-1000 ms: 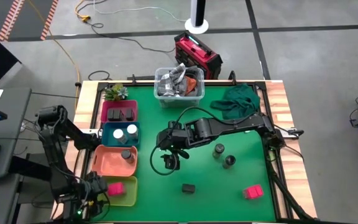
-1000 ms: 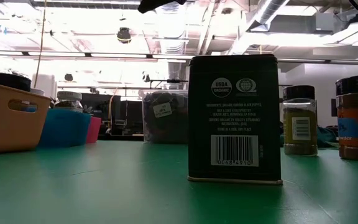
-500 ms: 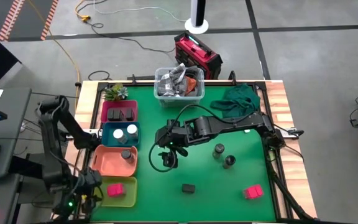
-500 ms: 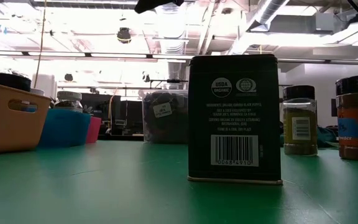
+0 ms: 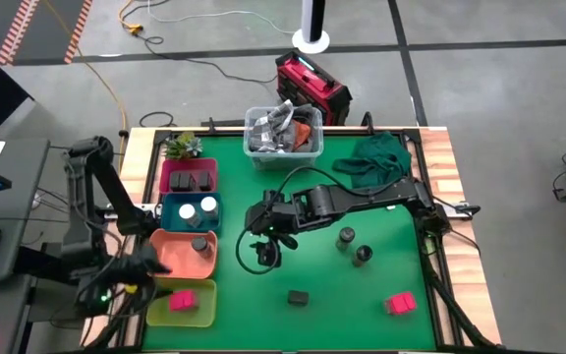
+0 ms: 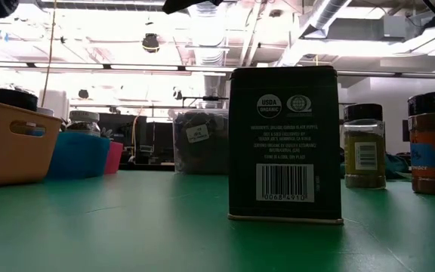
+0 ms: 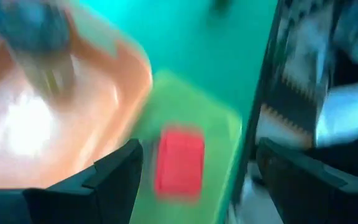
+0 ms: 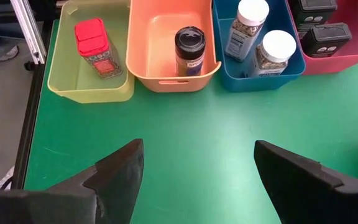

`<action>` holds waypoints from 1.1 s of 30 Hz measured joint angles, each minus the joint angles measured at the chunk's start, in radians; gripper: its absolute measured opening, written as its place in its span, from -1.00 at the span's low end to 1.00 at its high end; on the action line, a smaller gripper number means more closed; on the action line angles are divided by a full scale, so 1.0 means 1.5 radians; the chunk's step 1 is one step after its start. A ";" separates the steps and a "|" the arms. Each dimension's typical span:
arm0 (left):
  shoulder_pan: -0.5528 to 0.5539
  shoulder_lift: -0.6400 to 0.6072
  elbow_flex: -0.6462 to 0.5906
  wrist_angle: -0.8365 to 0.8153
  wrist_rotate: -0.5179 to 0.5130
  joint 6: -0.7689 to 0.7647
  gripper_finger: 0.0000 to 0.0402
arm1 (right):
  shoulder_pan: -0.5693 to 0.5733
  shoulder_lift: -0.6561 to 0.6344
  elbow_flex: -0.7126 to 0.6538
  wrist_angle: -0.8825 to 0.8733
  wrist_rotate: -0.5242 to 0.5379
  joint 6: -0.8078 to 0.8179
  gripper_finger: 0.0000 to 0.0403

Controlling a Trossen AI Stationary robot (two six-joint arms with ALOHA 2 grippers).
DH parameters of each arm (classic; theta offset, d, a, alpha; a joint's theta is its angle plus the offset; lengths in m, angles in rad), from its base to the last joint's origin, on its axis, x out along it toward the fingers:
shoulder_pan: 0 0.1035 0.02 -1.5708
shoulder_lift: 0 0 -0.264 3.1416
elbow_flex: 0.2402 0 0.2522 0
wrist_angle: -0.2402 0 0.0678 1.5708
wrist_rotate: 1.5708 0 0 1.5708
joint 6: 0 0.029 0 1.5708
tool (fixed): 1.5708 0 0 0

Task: Sort spices by type
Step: Put the black seasoning can into the red bin

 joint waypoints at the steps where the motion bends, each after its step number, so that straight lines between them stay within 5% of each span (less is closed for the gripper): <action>1: 0.008 -0.002 0.000 -0.013 -0.045 -0.001 0.50 | 0.000 0.000 -0.007 0.012 0.000 0.002 0.63; 6: 0.076 0.006 0.000 -0.038 -0.206 0.025 0.50 | 0.000 0.001 -0.047 0.062 0.000 0.037 0.63; 15: 0.242 0.013 -0.001 0.048 -0.217 0.189 0.50 | 0.030 -0.003 -0.067 -0.064 -0.002 0.133 0.63; 20: 0.322 0.013 -0.001 0.162 -0.190 0.365 0.50 | 0.041 -0.005 -0.070 -0.246 0.000 0.120 0.63; 27: 0.444 0.013 -0.001 0.215 -0.047 0.446 0.50 | 0.053 -0.012 -0.127 -0.212 -0.057 0.038 0.63; 33: 0.522 0.013 -0.001 0.242 -0.036 0.491 0.50 | 0.085 -0.011 -0.155 -0.192 -0.068 0.003 0.63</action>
